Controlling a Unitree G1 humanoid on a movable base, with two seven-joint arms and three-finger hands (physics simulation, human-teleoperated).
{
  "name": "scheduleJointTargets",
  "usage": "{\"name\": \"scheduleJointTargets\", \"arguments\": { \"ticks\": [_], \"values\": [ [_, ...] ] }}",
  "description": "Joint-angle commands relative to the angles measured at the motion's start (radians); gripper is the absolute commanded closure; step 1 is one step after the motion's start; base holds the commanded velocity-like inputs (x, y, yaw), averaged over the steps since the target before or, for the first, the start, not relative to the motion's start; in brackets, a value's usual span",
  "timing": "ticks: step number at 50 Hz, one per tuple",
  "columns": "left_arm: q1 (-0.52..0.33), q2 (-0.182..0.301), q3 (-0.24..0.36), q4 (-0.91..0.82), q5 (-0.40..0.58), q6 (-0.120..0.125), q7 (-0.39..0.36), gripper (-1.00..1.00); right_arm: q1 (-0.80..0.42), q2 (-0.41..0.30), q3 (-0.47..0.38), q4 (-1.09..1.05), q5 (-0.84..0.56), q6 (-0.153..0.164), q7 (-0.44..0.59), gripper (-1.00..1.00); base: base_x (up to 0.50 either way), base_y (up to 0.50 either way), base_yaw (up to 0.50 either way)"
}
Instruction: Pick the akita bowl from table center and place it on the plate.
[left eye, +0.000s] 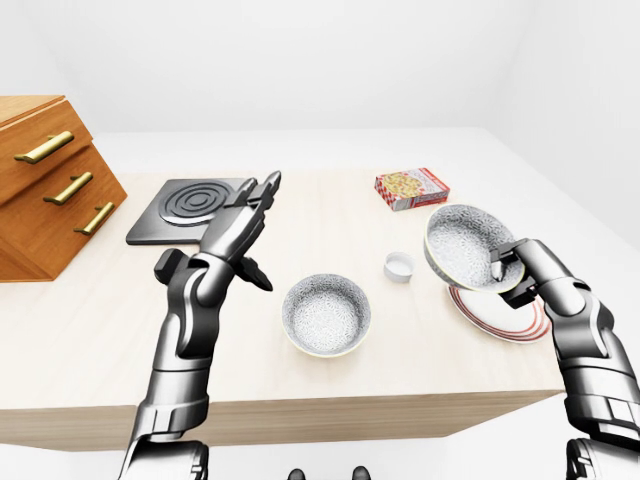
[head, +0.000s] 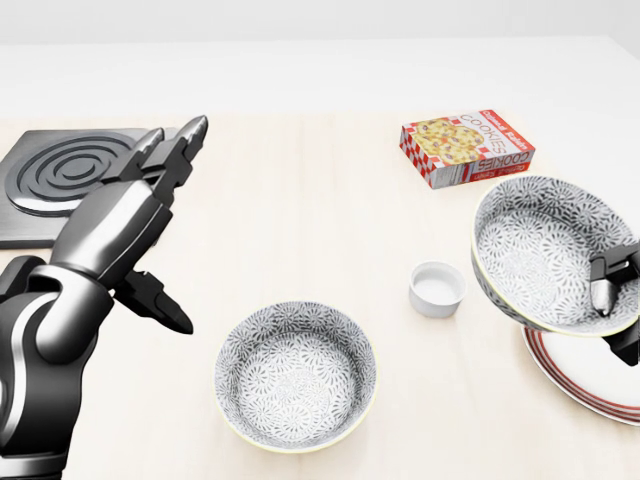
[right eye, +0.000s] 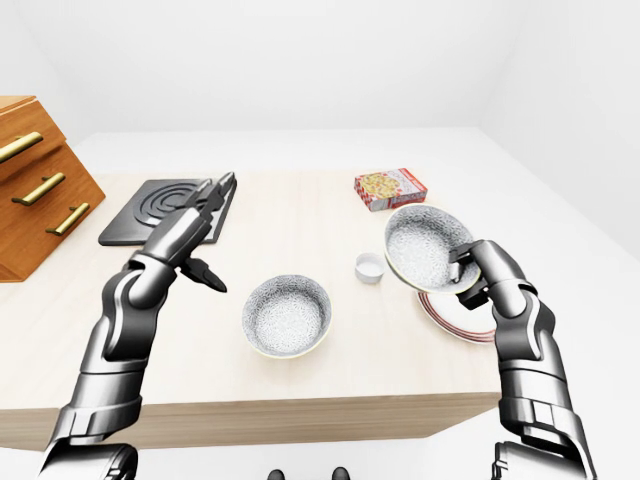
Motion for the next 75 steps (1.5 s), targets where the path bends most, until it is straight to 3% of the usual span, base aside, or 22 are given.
{"name": "scheduleJointTargets", "arguments": {
  "ticks": [1,8,16,20,31,37,44,56,73,74,75],
  "values": [
    [0.034,-0.02,-0.009,-0.048,0.013,0.0,-0.01,-1.0,-0.002,-0.046,-0.02,0.146,0.008,-0.08,-0.068,1.0,0.0,0.0,0.0],
    [0.094,-0.054,-0.027,-0.146,0.043,0.007,-0.034,-1.0,-0.013,-0.076,-0.015,0.234,0.02,-0.109,-0.104,1.0,0.0,0.0,0.0],
    [0.051,-0.033,-0.014,-0.07,0.02,0.0,-0.018,-1.0,-0.038,-0.11,-0.004,0.336,0.035,-0.11,-0.146,1.0,0.0,0.0,0.0],
    [0.102,-0.059,-0.031,-0.155,0.044,0.01,-0.037,-1.0,-0.05,-0.134,0.008,0.404,0.038,-0.11,-0.169,1.0,0.0,0.0,0.0],
    [0.034,-0.026,-0.013,-0.032,0.011,0.0,-0.006,-1.0,-0.092,-0.174,0.044,0.512,0.013,-0.11,-0.205,1.0,0.0,0.0,0.0],
    [0.096,-0.061,-0.032,-0.142,0.04,0.008,-0.034,-1.0,-0.117,-0.193,0.071,0.582,-0.019,-0.11,-0.245,1.0,0.0,0.0,0.0],
    [0.038,-0.03,-0.015,-0.037,0.011,0.0,-0.007,-1.0,-0.119,-0.21,0.084,0.646,-0.028,-0.11,-0.271,1.0,0.0,0.0,0.0],
    [0.004,-0.01,-0.008,0.024,-0.003,0.0,0.01,-1.0,-0.156,-0.194,0.117,0.706,-0.045,-0.11,-0.302,1.0,0.0,0.0,0.0],
    [0.02,-0.019,-0.013,-0.004,0.004,0.0,0.002,-1.0,-0.161,-0.198,0.123,0.716,-0.046,-0.11,-0.308,1.0,0.0,0.0,0.0],
    [0.02,-0.019,-0.013,-0.005,0.004,0.0,0.002,-1.0,-0.161,-0.198,0.124,0.716,-0.047,-0.11,-0.308,0.95,0.0,0.0,0.0],
    [0.021,-0.02,-0.013,-0.005,0.004,0.0,0.002,-1.0,-0.162,-0.198,0.124,0.716,-0.047,-0.11,-0.308,0.62,0.0,0.0,0.0]
  ]
}}
